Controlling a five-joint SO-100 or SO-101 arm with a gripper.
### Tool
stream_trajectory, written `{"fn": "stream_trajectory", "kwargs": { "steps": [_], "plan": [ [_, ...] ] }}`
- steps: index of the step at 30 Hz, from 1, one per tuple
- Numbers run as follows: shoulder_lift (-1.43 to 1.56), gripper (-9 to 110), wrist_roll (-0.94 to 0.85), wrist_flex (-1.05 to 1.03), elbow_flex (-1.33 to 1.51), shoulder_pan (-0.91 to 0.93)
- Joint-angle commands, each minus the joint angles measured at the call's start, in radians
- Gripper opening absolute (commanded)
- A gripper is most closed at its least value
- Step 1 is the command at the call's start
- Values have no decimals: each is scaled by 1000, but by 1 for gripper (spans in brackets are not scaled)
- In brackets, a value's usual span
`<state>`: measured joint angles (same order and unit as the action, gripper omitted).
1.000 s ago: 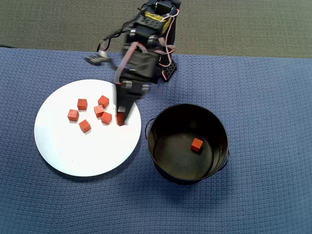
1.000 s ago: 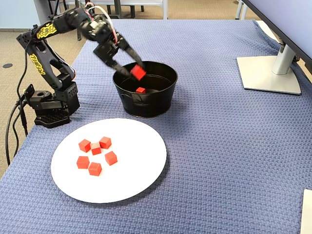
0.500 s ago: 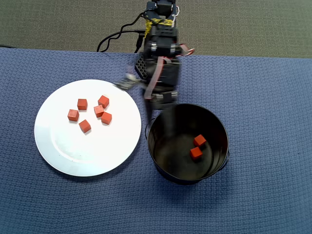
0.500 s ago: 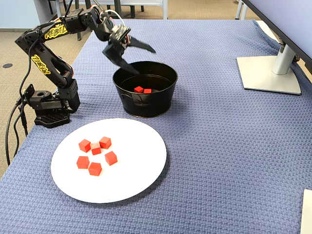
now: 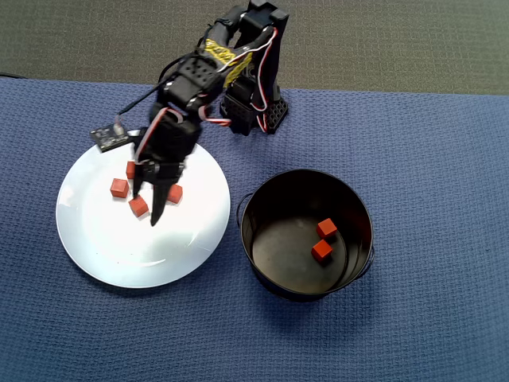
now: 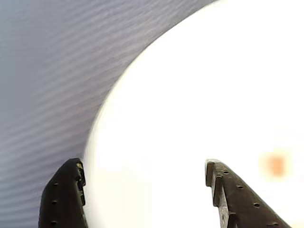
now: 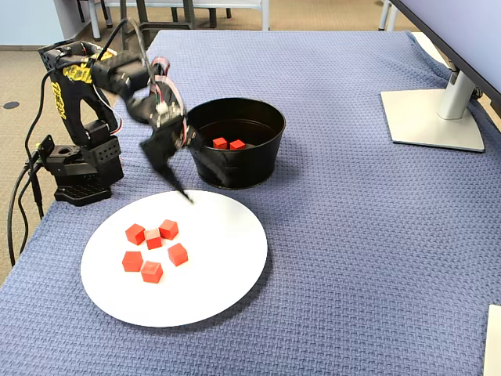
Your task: Pick up the red cubes from the white plate and place them in the black recipient
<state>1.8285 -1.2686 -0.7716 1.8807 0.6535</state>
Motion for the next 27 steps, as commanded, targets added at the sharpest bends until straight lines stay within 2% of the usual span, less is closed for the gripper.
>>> {"fn": "stream_trajectory", "kwargs": {
  "steps": [1, 6, 10, 16, 27],
  "plan": [
    [-61, 26, -187, 186, 5, 92],
    [-229, 26, -288, 407, -11, 152],
    [-334, 25, -351, 483, -38, 169],
    [-377, 24, -377, 692, 106, 156],
    [-267, 22, -356, 686, 304, 115]
  ]
}}
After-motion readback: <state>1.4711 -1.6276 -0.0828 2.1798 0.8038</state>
